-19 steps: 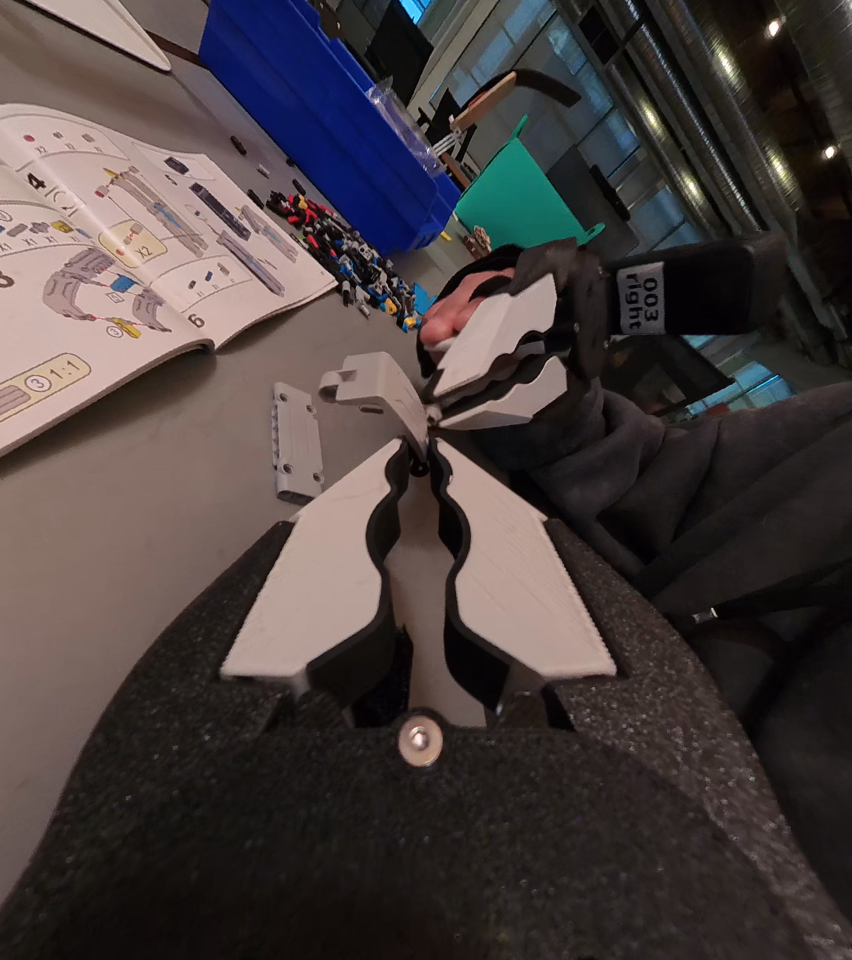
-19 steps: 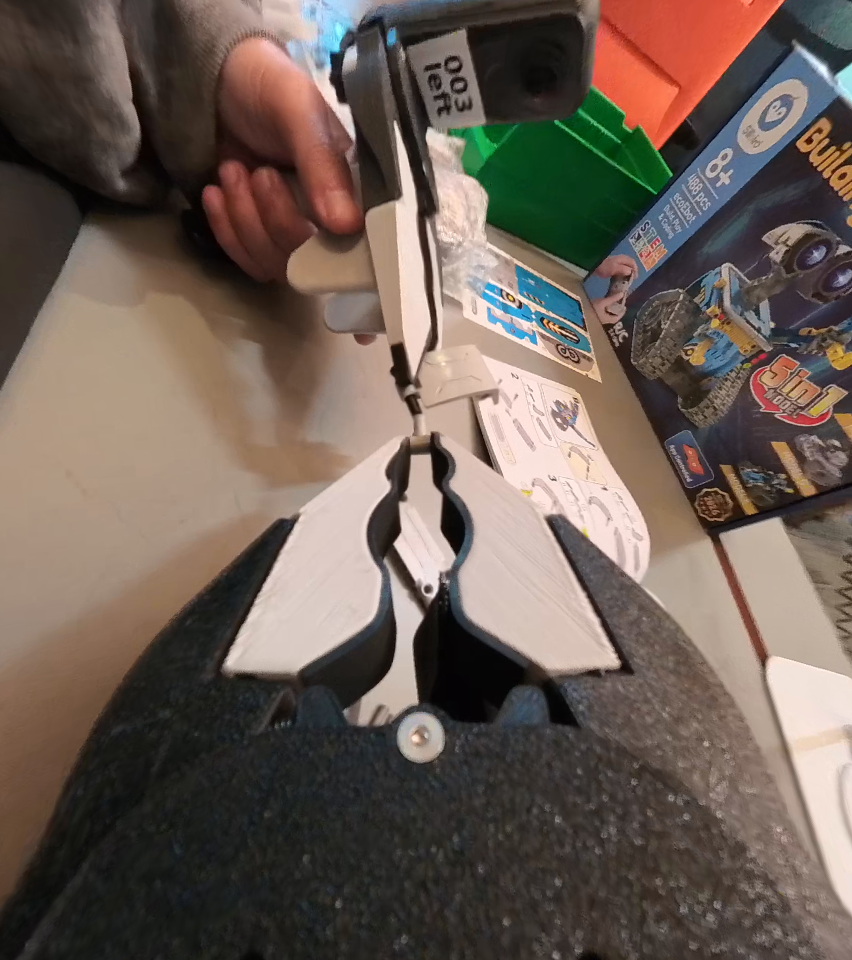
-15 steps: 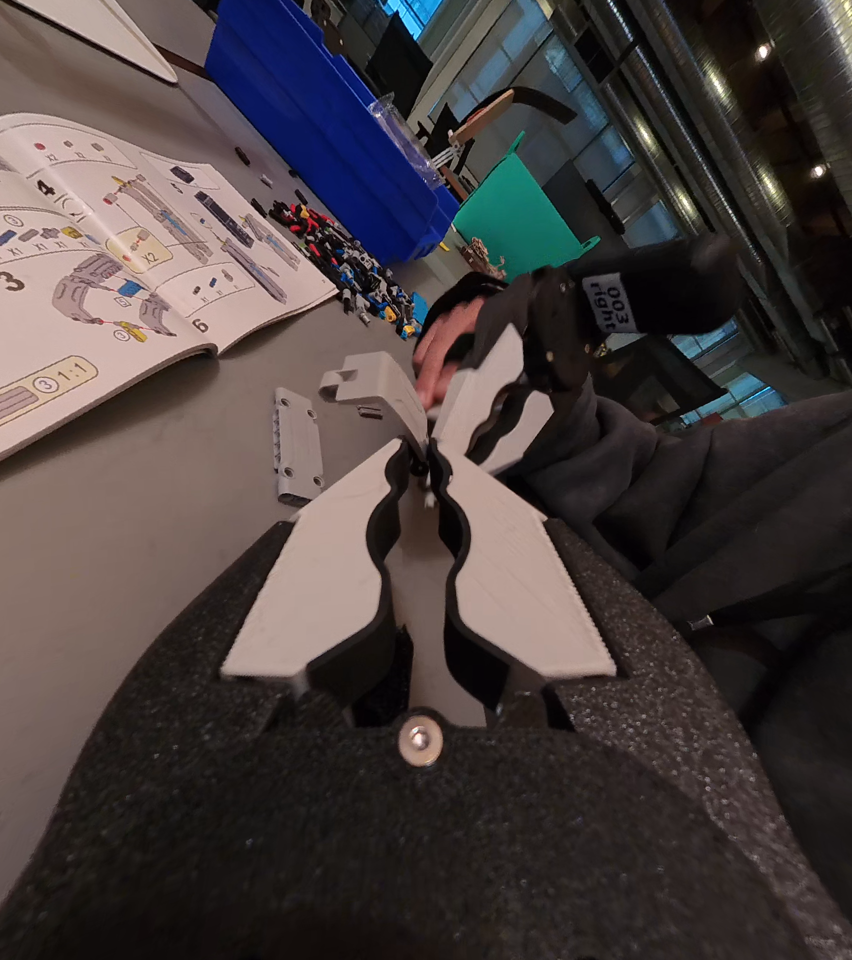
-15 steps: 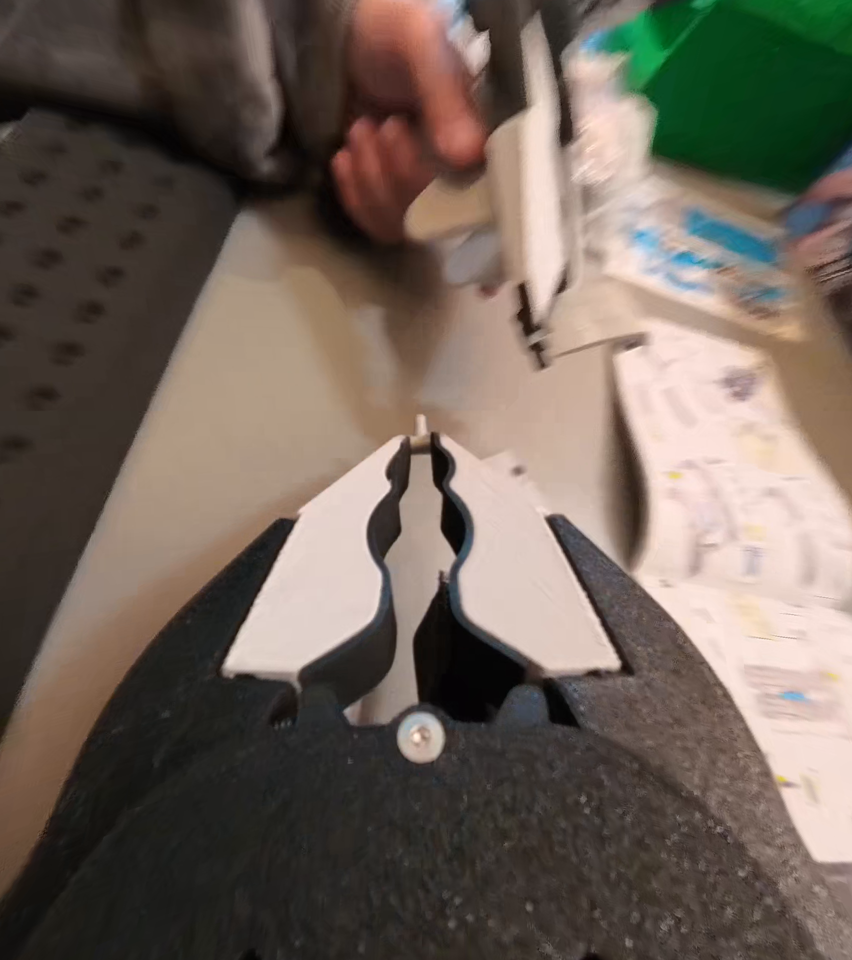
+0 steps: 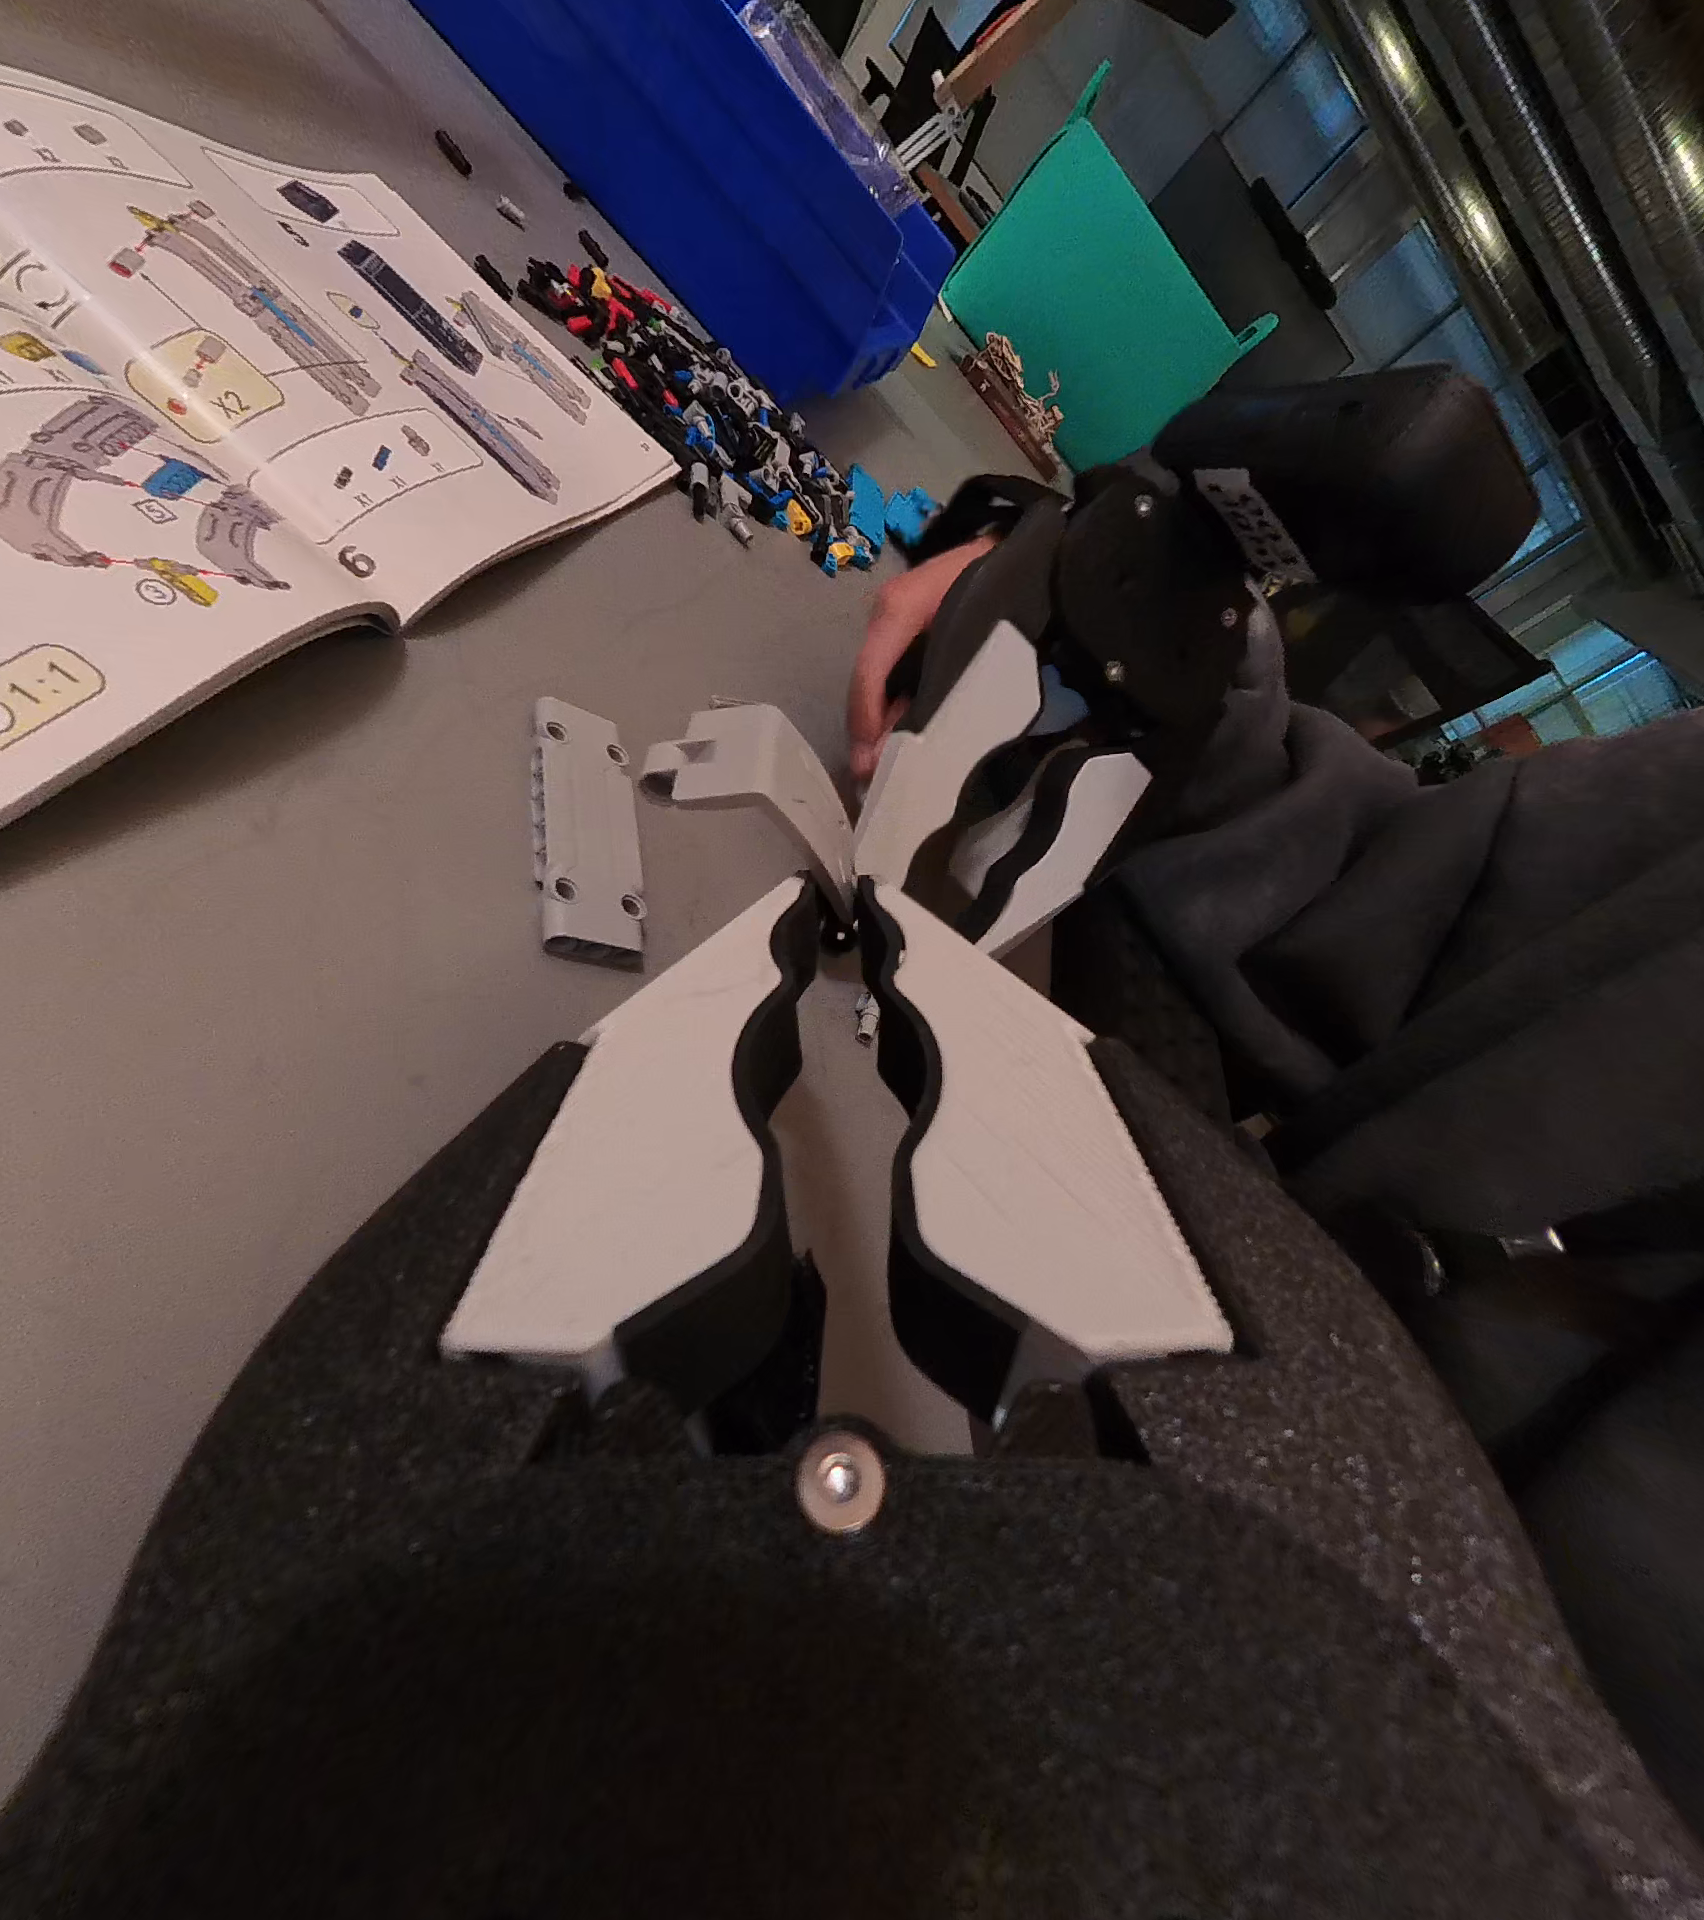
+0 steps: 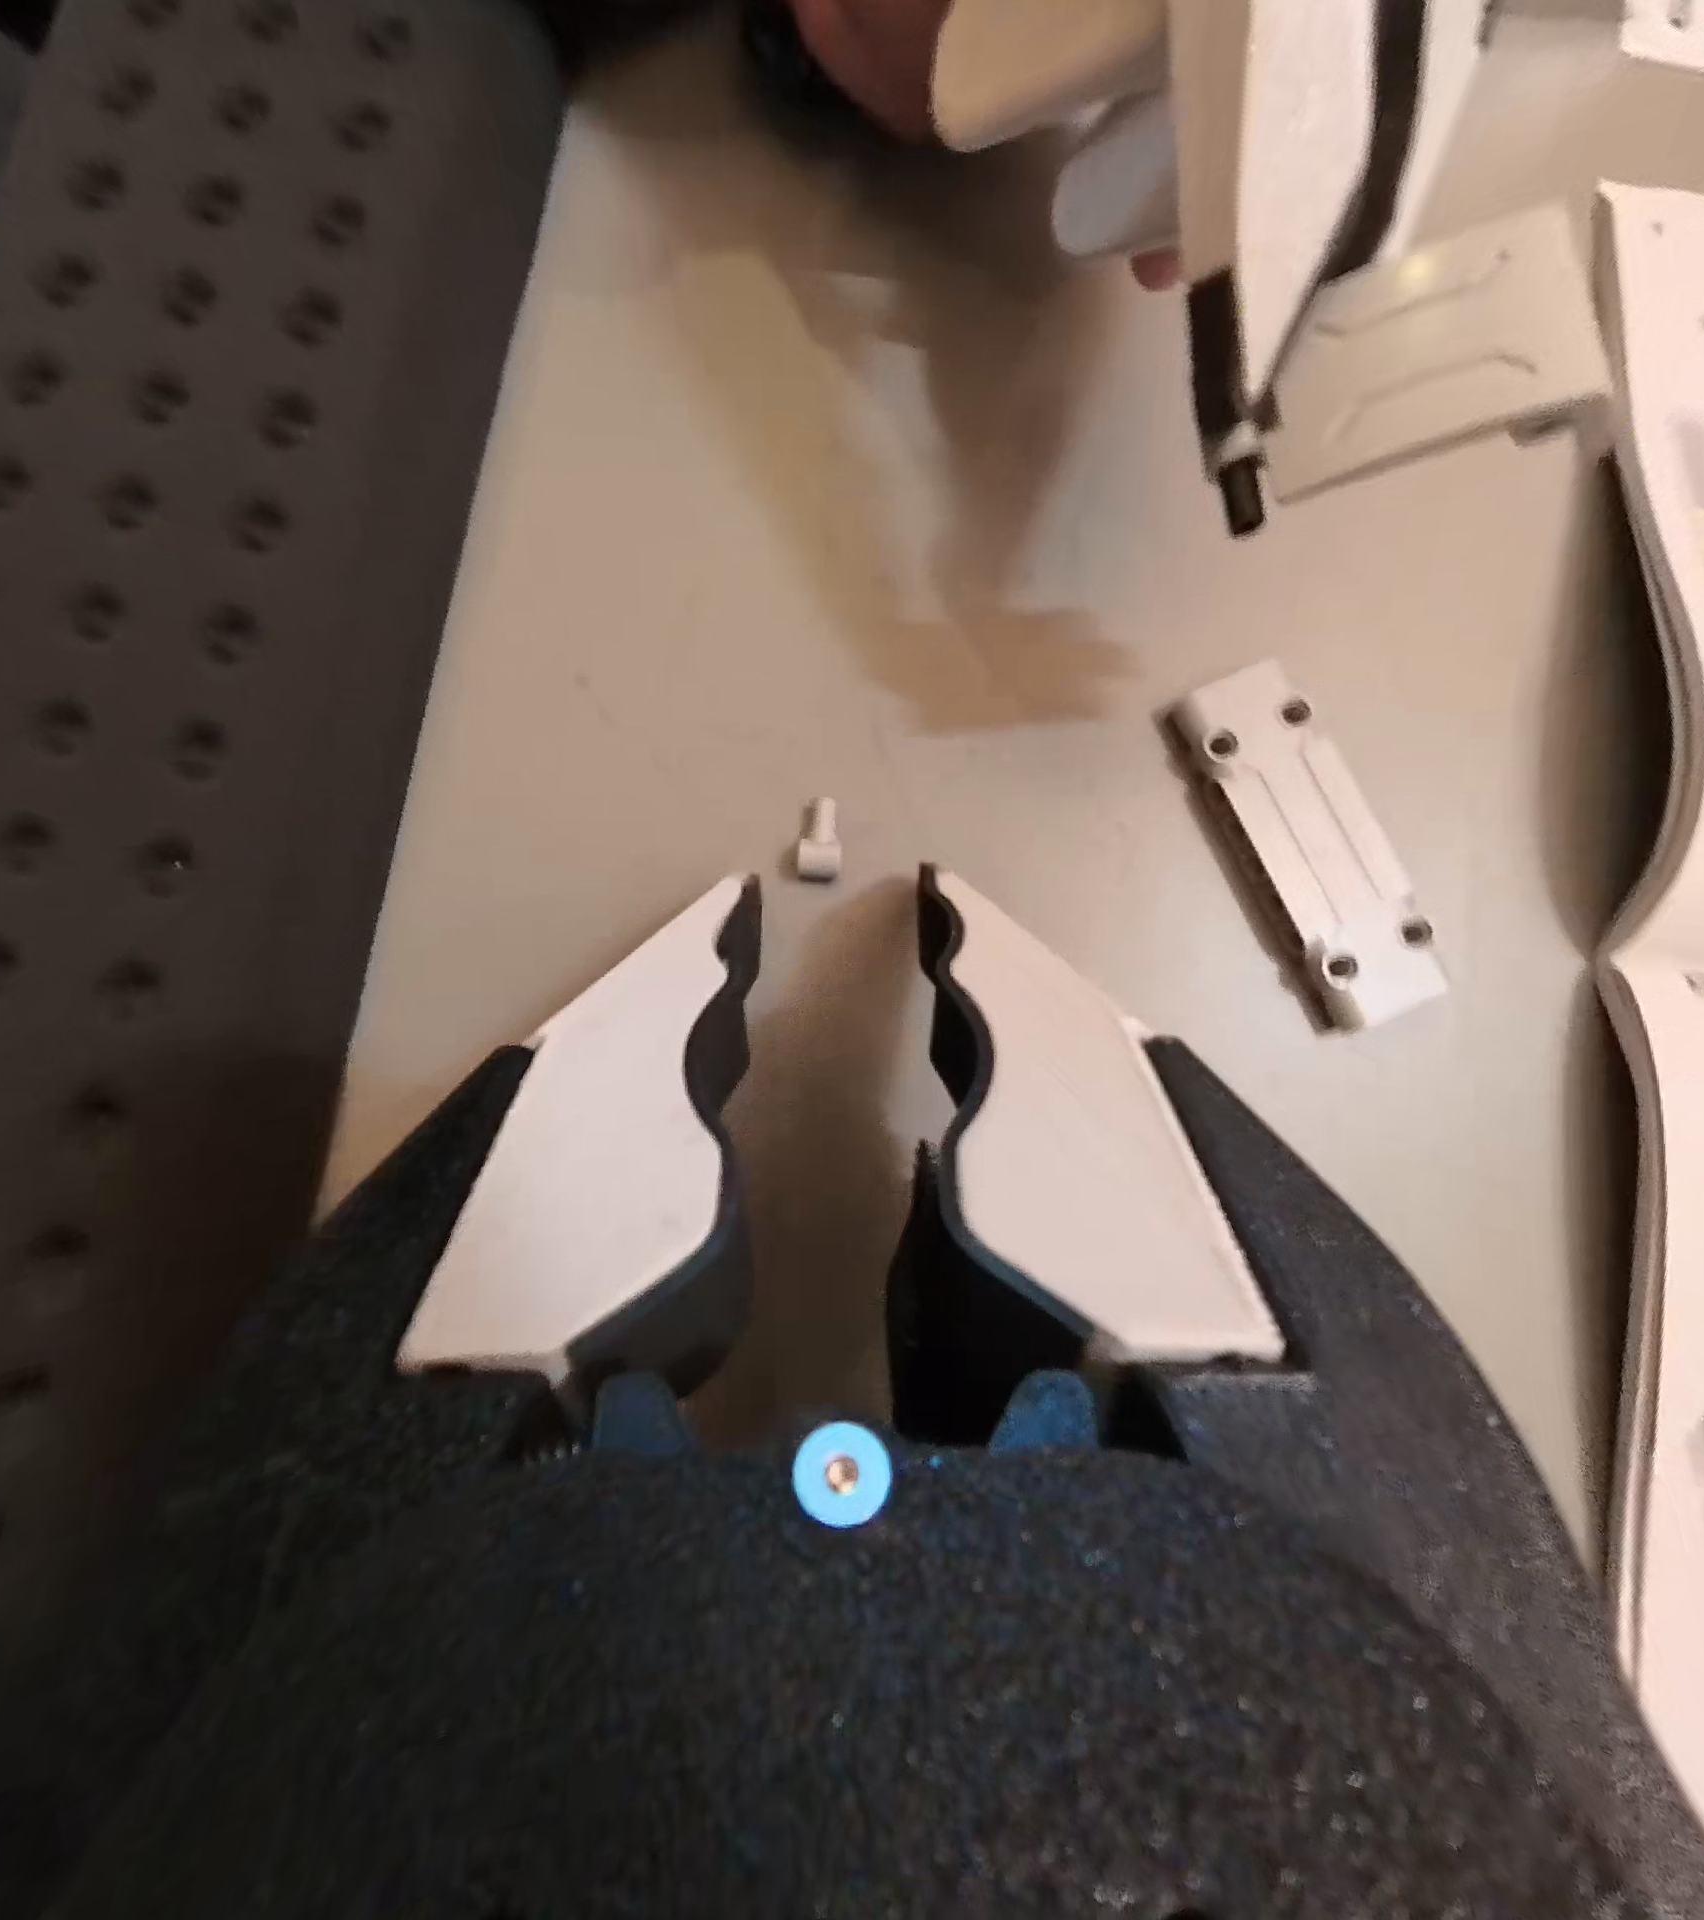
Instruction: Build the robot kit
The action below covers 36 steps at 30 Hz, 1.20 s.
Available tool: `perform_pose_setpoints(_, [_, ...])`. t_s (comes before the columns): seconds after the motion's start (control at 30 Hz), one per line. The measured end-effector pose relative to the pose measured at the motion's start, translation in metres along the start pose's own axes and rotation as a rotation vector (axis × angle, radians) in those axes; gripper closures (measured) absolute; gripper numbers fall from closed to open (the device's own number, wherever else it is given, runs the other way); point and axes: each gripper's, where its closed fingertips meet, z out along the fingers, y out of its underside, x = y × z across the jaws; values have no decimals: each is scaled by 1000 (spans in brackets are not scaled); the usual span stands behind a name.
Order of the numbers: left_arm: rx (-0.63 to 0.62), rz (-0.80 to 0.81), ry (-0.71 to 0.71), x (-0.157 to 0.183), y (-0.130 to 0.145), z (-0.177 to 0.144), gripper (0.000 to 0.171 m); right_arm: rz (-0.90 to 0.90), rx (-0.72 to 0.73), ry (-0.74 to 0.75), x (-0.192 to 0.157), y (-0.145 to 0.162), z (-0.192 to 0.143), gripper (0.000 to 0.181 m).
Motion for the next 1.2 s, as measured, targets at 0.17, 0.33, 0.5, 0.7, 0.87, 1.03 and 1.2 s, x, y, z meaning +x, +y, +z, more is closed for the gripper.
perform_pose_setpoints(0.17, [3,-5,1,0,0,-1,166,167,51,78,-17,-7,-10,150])
perform_pose_setpoints(0.33, [-5,-6,10,2,1,0,166,214,8,66,-23,-5,6,146])
perform_pose_setpoints(0.5, [0,-6,9,3,1,0,166,237,-12,76,-13,-4,8,147])
perform_pose_setpoints(0.7, [16,-16,2,0,-2,-3,166,227,-5,206,11,-11,3,147])
perform_pose_setpoints(0.87, [6,-11,2,1,0,-1,166,204,16,203,15,-19,6,142])
perform_pose_setpoints(1.03, [2,-9,3,2,0,-1,166,207,-24,193,9,-10,11,145])
perform_pose_setpoints(1.2, [2,-11,3,1,0,-1,166,244,-13,96,-13,-12,14,148])
